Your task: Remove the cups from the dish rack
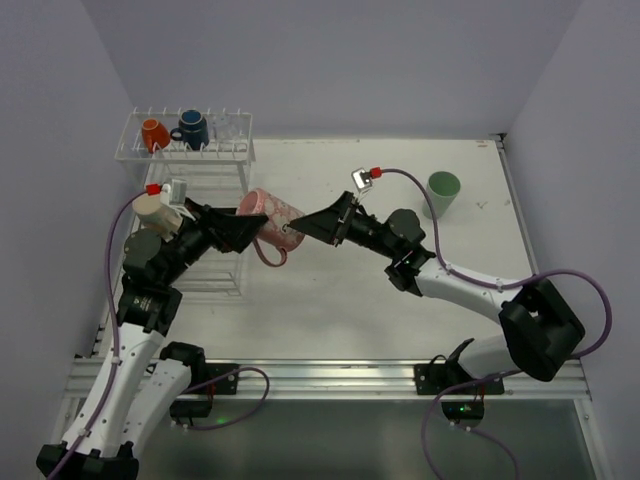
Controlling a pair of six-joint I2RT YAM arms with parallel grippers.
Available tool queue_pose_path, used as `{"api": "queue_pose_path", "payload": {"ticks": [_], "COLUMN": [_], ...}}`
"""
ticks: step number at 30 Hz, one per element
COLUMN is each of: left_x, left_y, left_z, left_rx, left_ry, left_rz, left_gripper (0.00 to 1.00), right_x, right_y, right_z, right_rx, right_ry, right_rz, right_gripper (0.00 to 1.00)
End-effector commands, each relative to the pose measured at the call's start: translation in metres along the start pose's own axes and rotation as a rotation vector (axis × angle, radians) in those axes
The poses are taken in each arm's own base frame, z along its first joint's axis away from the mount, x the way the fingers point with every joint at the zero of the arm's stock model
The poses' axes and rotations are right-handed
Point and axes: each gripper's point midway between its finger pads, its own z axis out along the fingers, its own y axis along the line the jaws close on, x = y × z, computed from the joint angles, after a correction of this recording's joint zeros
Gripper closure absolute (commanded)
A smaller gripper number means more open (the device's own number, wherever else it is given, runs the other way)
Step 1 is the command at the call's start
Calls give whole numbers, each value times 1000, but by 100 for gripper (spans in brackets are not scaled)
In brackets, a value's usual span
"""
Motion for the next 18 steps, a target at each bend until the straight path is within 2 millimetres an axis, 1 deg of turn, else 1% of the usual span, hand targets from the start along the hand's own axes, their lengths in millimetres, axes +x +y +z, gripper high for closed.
{"api": "queue_pose_path", "payload": {"ticks": [1, 3, 4, 5, 8, 10, 11, 12, 13, 14, 15, 16, 17, 18], "left_x": [-34, -31, -30, -30, -22, -13, -9, -4, -2, 1, 3, 6, 8, 8], "left_y": [-52, -51, -52, -55, -52, -52, -49, -51, -51, -49, -49, -48, -45, -45], "left_z": [-7, -8, -8, -9, -6, -3, -2, 0, 1, 2, 3, 4, 5, 4], "left_rx": [220, 224, 230, 249, 259, 270, 265, 271, 272, 265, 264, 258, 249, 246], "left_ry": [-118, -116, -115, -120, -104, -82, -80, -65, -58, -50, -40, -31, -23, -22], "left_rz": [21, 13, 10, 5, -13, -27, -29, -34, -35, -32, -31, -33, -30, -27], "left_gripper": [93, 93, 93, 93, 92, 91, 87, 85, 80, 73, 68, 62, 48, 43], "right_x": [-4, -4, -6, -6, -11, -14, -18, -21, -23, -25, -27, -26, -28, -32], "right_y": [58, 66, 74, 76, 84, 90, 92, 95, 99, 101, 102, 94, 99, 93], "right_z": [2, 1, 0, -1, 0, -1, -1, -2, -6, -7, -8, -6, -9, -8], "right_rx": [-216, -247, -276, -287, -318, -347, -353, -361, -372, -371, -365, -325, -315, -277], "right_ry": [19, 20, 16, 17, -4, -24, -46, -59, -74, -87, -101, -101, -110, -130], "right_rz": [-65, -69, -70, -64, -26, -7, -1, 2, -6, -11, -15, -30, -48, -80], "right_gripper": [16, 20, 24, 31, 39, 46, 49, 59, 65, 71, 77, 87, 90, 94]}}
